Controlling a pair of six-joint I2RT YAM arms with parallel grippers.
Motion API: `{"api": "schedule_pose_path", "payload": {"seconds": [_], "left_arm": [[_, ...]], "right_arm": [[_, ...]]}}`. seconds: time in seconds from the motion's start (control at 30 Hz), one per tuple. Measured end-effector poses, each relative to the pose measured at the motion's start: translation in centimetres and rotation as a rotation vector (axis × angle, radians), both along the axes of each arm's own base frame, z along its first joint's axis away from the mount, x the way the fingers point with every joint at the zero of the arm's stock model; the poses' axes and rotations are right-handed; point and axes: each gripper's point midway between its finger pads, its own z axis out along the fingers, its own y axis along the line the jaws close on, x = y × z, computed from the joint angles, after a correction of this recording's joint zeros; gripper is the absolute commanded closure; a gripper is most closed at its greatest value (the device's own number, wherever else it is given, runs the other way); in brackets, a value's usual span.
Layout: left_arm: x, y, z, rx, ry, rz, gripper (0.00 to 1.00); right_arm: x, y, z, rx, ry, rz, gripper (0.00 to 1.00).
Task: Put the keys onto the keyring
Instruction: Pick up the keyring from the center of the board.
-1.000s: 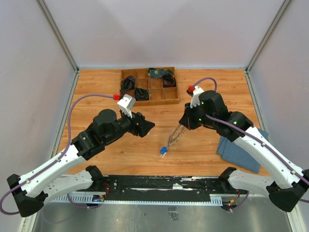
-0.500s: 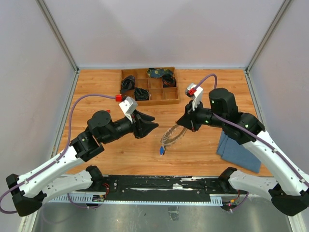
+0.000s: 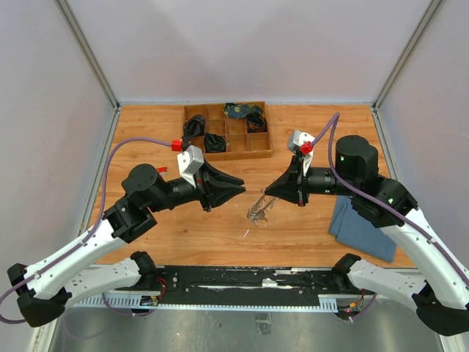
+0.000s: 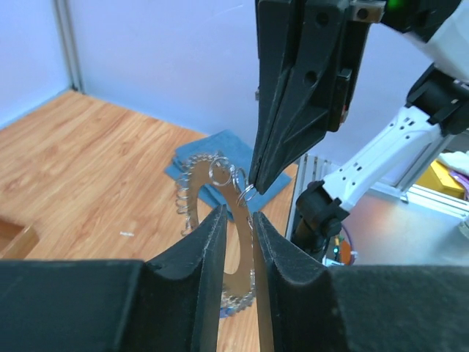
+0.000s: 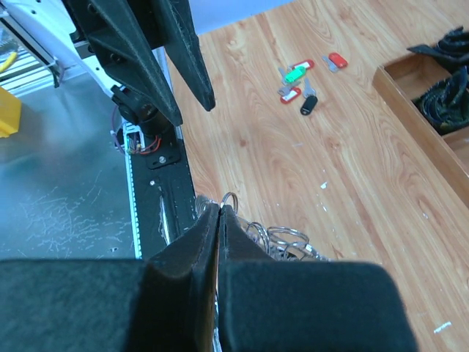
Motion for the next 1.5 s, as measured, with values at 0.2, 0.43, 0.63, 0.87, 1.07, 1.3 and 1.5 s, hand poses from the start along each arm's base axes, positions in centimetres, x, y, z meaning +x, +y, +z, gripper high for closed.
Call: {"api": "schedule_pose_path", "payload": {"seconds": [0.2, 0.43, 0.63, 0.87, 1.07, 1.3, 1.5], "left_arm": [[-0.6, -0.7, 1.5, -0.029, -0.037, -0.059, 0.79], [-1.3, -1.8, 1.0, -0.019, -0.034, -0.139, 0.77], [-2.1, -1.9, 1.5, -0.037, -0.055, -0.183, 0.75], [-2.3, -2.3, 1.5, -0.041, -0.055, -0.211, 0.7], [-2.5, -2.8, 1.3, -0.04, -0.046, -0.23, 0.68], [-2.5, -3.0, 1.4, -0.046, -0.043, -0.238, 0.66], [-2.7, -3.4, 1.1, -0.042, -0.032, -0.253, 0.62]], "right_arm": [[-0.8, 0.3, 2.0, 0.052, -0.036, 0.048, 0.99], [-1.3, 0.5, 3.0, 0.083, -0.054, 0.083, 1.0], [-1.6, 0.6, 3.4, 0.097, -0.058, 0.102, 0.99], [-1.6, 0.8, 3.8, 0.113, -0.065, 0.108, 0.99], [-1.8, 0.9, 4.1, 0.124, -0.06, 0.117, 0.99], [-1.9, 0.9, 4.1, 0.126, -0.054, 0.123, 0.99], [-1.8, 1.0, 4.3, 0.132, -0.062, 0.123, 1.0]]}}
